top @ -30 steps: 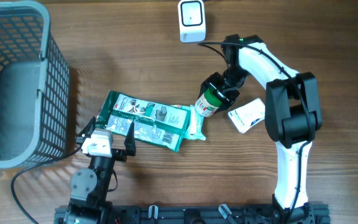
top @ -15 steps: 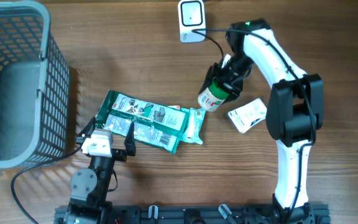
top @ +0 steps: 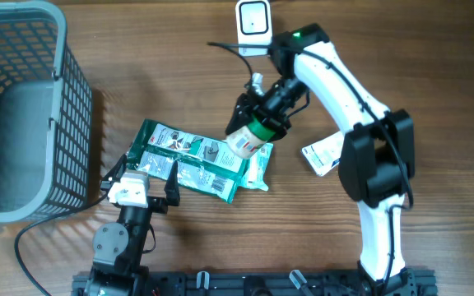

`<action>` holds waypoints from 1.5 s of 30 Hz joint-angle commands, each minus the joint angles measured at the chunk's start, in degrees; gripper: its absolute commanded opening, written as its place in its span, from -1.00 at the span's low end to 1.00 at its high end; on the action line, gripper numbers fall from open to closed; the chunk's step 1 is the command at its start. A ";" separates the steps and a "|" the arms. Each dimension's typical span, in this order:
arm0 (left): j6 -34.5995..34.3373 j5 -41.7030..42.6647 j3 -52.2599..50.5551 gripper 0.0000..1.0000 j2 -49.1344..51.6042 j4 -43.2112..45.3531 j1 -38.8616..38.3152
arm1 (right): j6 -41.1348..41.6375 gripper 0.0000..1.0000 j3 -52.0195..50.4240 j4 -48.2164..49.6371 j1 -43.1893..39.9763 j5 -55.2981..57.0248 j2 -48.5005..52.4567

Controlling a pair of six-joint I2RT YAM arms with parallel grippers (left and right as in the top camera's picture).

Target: Scan the item barcode

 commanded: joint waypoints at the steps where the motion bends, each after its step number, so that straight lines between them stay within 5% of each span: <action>1: -0.76 -0.55 -0.28 1.00 -0.26 0.20 -0.37 | 6.51 0.04 1.14 -0.26 5.60 -2.97 -10.64; 6: -0.76 -0.57 -0.28 1.00 -0.26 0.20 -0.37 | 16.94 0.10 1.14 -0.24 13.62 6.58 -20.09; 12: -0.76 -0.55 -0.28 1.00 -0.26 0.20 -0.37 | 18.40 0.11 1.14 -0.17 15.91 9.09 -21.86; 23: -0.76 -0.55 -0.28 1.00 -0.26 0.20 -0.37 | 21.73 0.28 1.14 17.94 15.85 60.00 -21.86; 32: -0.76 -0.55 -0.28 1.00 -0.26 0.20 -0.37 | 21.59 0.35 1.03 32.30 14.01 85.59 -17.00; 45: -0.76 -0.55 -0.28 1.00 -0.26 0.20 -0.37 | -0.85 0.29 1.03 71.34 7.13 88.37 -0.02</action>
